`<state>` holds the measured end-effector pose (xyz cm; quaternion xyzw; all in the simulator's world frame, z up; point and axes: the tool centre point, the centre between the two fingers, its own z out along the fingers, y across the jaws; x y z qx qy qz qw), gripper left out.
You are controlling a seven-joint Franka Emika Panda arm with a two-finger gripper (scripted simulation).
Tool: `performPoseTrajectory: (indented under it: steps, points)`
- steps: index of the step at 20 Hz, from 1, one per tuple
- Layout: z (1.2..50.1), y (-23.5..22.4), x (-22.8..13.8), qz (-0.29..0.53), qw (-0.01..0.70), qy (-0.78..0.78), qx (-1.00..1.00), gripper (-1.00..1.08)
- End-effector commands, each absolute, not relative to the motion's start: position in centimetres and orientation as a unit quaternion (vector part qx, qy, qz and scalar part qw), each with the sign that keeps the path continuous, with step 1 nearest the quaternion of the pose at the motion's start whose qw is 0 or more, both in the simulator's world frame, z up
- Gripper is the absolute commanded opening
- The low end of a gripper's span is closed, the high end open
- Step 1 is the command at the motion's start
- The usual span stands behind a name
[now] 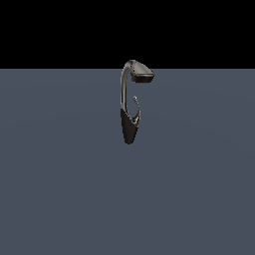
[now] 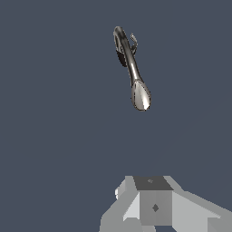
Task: Turn on the faucet by rotating a designated handle.
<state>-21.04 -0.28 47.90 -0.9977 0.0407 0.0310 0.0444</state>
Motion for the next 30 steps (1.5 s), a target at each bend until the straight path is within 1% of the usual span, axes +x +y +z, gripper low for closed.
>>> performPoseTrajectory:
  steps: [1,15,22,30]
  points:
    - [47.6,-0.1,-19.8,0.039,0.056,0.060,-0.996,-1.00]
    - [43.6,0.4,-10.2,0.103,0.130,0.204,-0.965,-1.00]
    - [40.2,0.3,-5.4,0.140,0.161,0.280,-0.936,-1.00]
    - [35.4,-0.2,-0.3,0.183,0.191,0.365,-0.893,-1.00]
